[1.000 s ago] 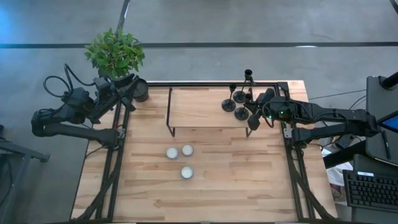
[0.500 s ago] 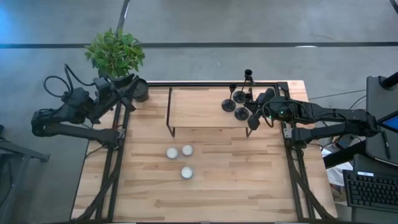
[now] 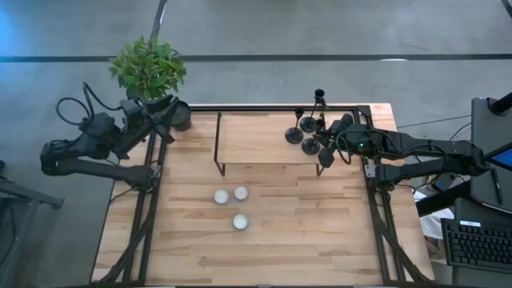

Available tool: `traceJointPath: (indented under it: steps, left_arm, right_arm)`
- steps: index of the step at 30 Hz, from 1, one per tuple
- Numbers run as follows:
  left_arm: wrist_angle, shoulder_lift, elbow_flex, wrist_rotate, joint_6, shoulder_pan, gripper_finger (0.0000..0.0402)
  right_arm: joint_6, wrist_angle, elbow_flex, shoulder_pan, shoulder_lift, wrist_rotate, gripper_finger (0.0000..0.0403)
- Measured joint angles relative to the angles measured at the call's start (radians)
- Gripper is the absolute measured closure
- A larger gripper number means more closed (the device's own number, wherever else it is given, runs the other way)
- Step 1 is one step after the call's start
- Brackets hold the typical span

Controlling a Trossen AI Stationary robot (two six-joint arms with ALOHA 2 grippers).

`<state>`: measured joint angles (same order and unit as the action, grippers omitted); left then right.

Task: Pick & Place candle stick holders
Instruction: Put the black candle holder on the shelf, then put the pink scented candle on the shelf

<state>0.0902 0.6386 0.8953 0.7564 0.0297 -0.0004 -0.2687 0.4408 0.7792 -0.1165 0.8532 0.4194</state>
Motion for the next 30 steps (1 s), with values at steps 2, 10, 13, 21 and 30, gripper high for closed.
traceJointPath:
  steps: [2, 10, 13, 21, 30]
  left_arm:
    - [0.000, 0.000, 0.000, 0.000, 0.000, 0.000, 0.0252]
    - [0.000, 0.000, 0.000, 0.000, 0.000, 0.000, 0.0252]
    - [0.000, 0.000, 0.000, 0.000, 0.000, 0.000, 0.0252]
    - [0.000, 0.000, 0.000, 0.000, 0.000, 0.000, 0.0252]
    - [0.000, 0.000, 0.000, 0.000, 0.000, 0.000, 0.0252]
  right_arm:
    - [0.000, -0.002, 0.000, 0.000, 0.000, 0.001, 0.0321]
    - [0.006, -0.001, 0.000, 0.000, -0.006, 0.024, 0.0292]
    - [0.006, 0.007, 0.000, 0.000, -0.015, 0.028, 0.0284]
    - [-0.044, 0.125, 0.000, 0.002, -0.091, 0.023, 0.0267]
    - [-0.149, 0.229, 0.004, 0.041, -0.290, -0.337, 0.0277]
